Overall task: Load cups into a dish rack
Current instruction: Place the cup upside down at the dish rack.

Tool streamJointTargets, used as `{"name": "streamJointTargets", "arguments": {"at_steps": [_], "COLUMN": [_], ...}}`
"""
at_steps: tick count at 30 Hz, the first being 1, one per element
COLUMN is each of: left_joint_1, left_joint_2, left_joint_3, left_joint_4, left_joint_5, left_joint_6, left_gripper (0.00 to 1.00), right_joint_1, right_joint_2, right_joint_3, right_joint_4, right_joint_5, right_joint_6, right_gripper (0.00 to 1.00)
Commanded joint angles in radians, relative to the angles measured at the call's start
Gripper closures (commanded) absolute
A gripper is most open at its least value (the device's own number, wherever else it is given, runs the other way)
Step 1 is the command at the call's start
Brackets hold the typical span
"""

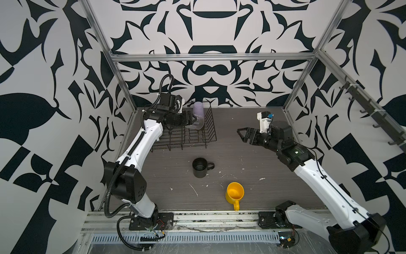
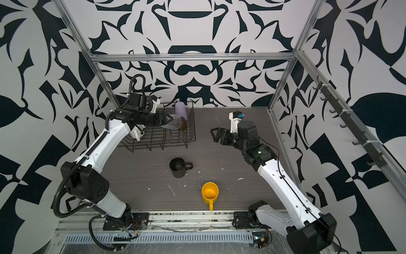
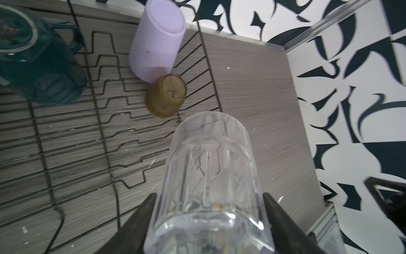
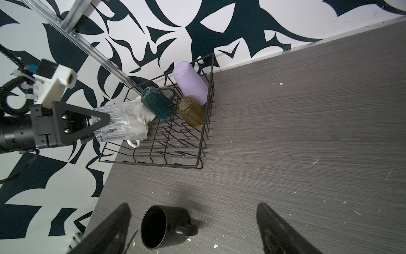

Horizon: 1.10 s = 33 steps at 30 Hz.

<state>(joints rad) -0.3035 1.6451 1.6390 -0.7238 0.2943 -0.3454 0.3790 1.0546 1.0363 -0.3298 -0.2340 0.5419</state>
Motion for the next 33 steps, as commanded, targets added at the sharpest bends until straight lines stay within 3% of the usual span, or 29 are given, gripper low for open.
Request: {"name": "streamJointTargets", "arguments": {"at_steps": [1, 13, 33], "left_joint_1": [-0.015, -0.070, -0.103], "left_joint_2": [0.031, 0.196, 0.380], "left_joint_3": [0.056, 0.224, 0.359], "left_joint_4": [-0.073, -0.199, -0.265], "left_joint_5": [-0.060, -0.202, -0.260], "left_joint_6": [0.028, 0.066, 0.115], "left_gripper": [1.00, 1.00, 1.00], "right_joint_1": [-0.005, -0.005, -0.006], "right_joint_2": [-0.035, -0.060, -0.074], "right_joint_3": [0.011, 0.003, -0.023], "right_joint_4": [0.009, -0.017, -0.028], "right_joint_5": [0.020, 0.033, 0.053], "right_joint_6": [-0.026, -0.037, -0.036], "right_gripper": [0.08, 0.08, 0.08]}}
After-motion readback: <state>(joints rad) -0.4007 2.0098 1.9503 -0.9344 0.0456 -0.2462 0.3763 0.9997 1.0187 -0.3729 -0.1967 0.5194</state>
